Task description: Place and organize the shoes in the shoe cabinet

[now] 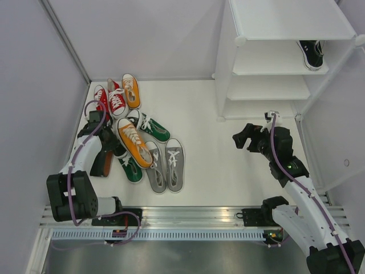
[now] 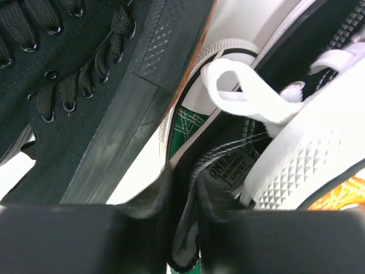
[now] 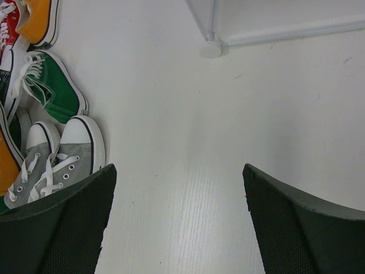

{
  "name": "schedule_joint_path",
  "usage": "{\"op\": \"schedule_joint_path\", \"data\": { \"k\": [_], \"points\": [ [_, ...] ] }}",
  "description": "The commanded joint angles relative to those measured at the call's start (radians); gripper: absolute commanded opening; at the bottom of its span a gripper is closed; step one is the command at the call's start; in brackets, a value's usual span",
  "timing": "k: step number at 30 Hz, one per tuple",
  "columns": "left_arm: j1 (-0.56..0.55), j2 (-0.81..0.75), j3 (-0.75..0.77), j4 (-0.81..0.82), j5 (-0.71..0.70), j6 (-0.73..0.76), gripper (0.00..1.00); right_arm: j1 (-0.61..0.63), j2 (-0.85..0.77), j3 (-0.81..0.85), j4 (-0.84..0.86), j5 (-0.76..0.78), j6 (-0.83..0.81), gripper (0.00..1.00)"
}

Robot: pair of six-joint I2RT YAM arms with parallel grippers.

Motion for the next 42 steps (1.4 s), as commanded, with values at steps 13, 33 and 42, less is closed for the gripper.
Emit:
{"op": "schedule_joint_path", "data": {
  "k": [13, 33, 42],
  "points": [
    [-0.093, -0.339, 0.162, -0.136, -0.308, -0.06, 0.02, 0.013, -0.023, 0.012, 0.044, -0.047, -0.002, 0.94],
    [-0.323, -0.425, 0.154, -0.304, -0.206, -0.236, 0.02, 0.015, -0.052, 0.028, 0.009, -0.056, -0.005, 0.94],
    [-0.42, -0.526, -0.144, -0.302, -0.094, -0.353, 0.09, 0.019, -0.038, 0.011, 0.032, -0.073, 0.006, 0.94]
  ]
}}
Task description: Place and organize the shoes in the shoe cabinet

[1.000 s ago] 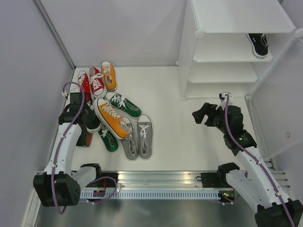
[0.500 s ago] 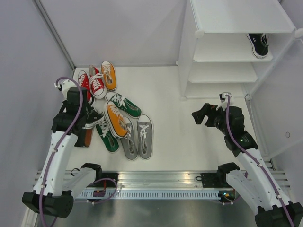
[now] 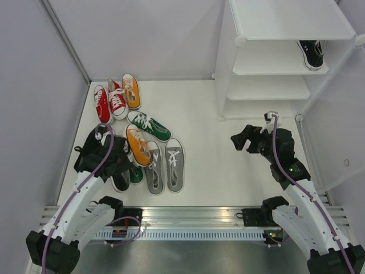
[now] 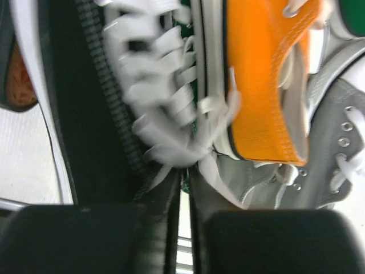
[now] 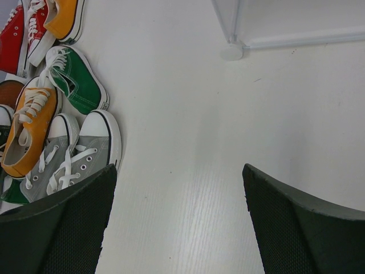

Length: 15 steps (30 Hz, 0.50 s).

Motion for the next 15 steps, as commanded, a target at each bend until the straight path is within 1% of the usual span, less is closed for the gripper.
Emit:
{"op": "schedule_joint_path", "data": {
  "k": [1, 6, 8, 9, 10, 12, 15],
  "points": [
    [-0.005, -0.017, -0.023, 0.019, 0.024, -0.07, 0.16, 0.008, 0.004, 0.008, 0.034, -0.024, 0.009, 0.94],
    [-0.005, 0.017, -0.02, 0.013, -0.084, -0.043, 0.26, 0.005, -0.001, 0.003, 0.037, -0.049, 0.016, 0.94],
    [-0.005, 0.028, -0.015, -0.01, -0.13, -0.044, 0.33, 0.006, -0.01, 0.003, 0.031, -0.052, 0.01, 0.94],
    [-0.005, 0.026, -0.011, -0.015, -0.136, -0.047, 0.41, 0.008, -0.013, 0.003, 0.029, -0.052, 0.01, 0.94],
    [-0.005, 0.022, -0.009, -0.021, -0.134, -0.05, 0.46, 0.008, -0.016, 0.003, 0.026, -0.054, 0.009, 0.94],
    [-0.005, 0.017, -0.012, -0.023, -0.127, -0.053, 0.52, 0.008, -0.017, -0.001, 0.03, -0.057, 0.01, 0.94],
    [-0.005, 0.039, -0.025, -0.024, -0.115, -0.072, 0.53, 0.011, -0.024, -0.011, 0.041, -0.06, 0.016, 0.94]
  ]
}}
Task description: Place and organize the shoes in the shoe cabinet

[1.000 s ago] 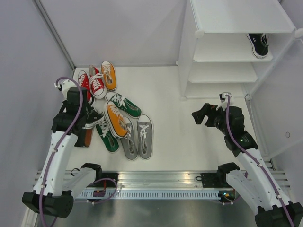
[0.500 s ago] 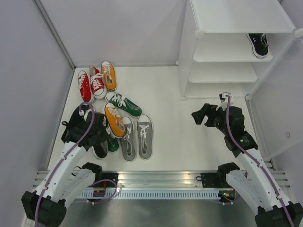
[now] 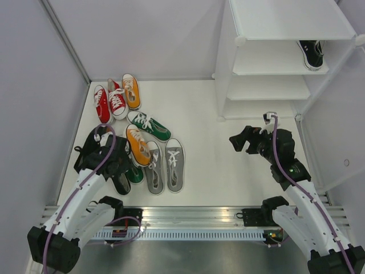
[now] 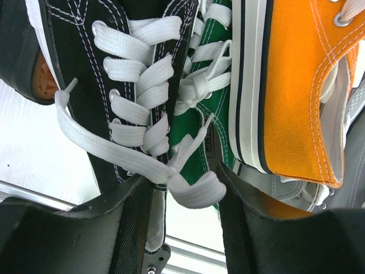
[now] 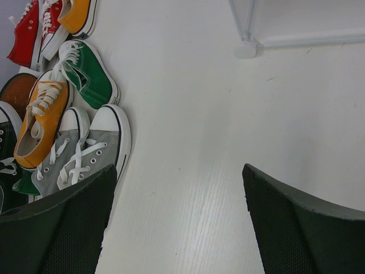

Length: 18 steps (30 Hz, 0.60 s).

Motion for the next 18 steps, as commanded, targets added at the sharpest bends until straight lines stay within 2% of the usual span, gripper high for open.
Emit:
{"op": "schedule_joint_path", "data": {
  "k": [1, 9, 13, 14, 16, 17, 18],
  "points": [
    [-0.001, 0.027, 0.008, 0.007, -0.036, -0.054, 0.53, 0.01, -0.016, -0.012, 0.041, -0.017, 0.014, 0.94],
    [-0.001, 0.061, -0.05, 0.018, -0.115, -0.191, 0.52, 0.026, -0.034, -0.033, 0.058, -0.02, 0.023, 0.94],
    [-0.001, 0.067, -0.085, 0.048, -0.221, -0.254, 0.46, 0.035, -0.039, -0.055, 0.081, -0.027, 0.037, 0.94],
    [-0.003, 0.067, -0.095, 0.056, -0.241, -0.26, 0.43, 0.036, -0.039, -0.058, 0.085, -0.03, 0.037, 0.94],
    [-0.001, 0.069, -0.096, 0.067, -0.261, -0.263, 0.24, 0.042, -0.042, -0.061, 0.09, -0.028, 0.037, 0.94],
    [-0.001, 0.064, -0.076, 0.068, -0.26, -0.258, 0.07, 0.044, -0.042, -0.059, 0.084, -0.027, 0.035, 0.94],
    [-0.001, 0.05, -0.064, 0.062, -0.256, -0.24, 0.02, 0.046, -0.045, -0.055, 0.084, -0.025, 0.035, 0.94]
  ]
}}
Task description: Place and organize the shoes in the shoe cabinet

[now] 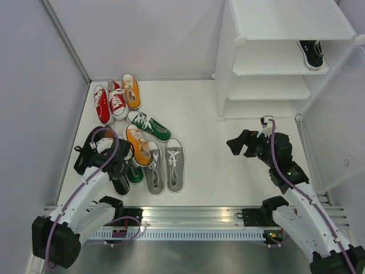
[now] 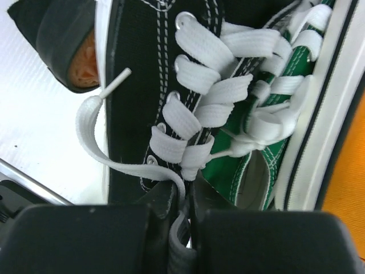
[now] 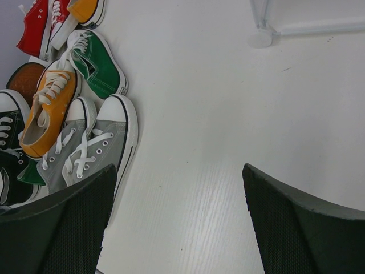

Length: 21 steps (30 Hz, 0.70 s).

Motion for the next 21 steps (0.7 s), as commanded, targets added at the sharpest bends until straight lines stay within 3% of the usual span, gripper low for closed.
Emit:
{"op": "schedule_joint_path", "data": {
  "k": [1, 7, 10, 14, 15, 21],
  "points": [
    [0.0, -0.026, 0.041, 0.039, -0.087, -0.016, 0.02, 0.01, -0.016, 0.008, 0.043, -0.017, 0.008, 0.94],
    [-0.017, -0.066, 0.233, -0.025, 0.001, 0.013, 0.02, 0.013, -0.012, 0.082, -0.018, -0.014, -0.017, 0.94],
    [-0.089, -0.032, 0.337, -0.024, 0.058, -0.018, 0.02, 0.016, -0.018, 0.141, -0.078, 0.005, -0.045, 0.94],
    [-0.303, 0.165, 0.562, -0.024, 0.037, -0.065, 0.02, 0.016, -0.028, 0.212, -0.159, 0.038, -0.057, 0.94],
    [-0.399, 0.207, 0.606, -0.021, 0.02, -0.085, 0.02, 0.016, -0.031, 0.238, -0.174, 0.048, -0.06, 0.94],
    [-0.622, 0.588, 0.937, -0.012, -0.055, -0.118, 0.02, 0.016, -0.056, 0.31, -0.279, 0.158, -0.08, 0.94]
  ]
}}
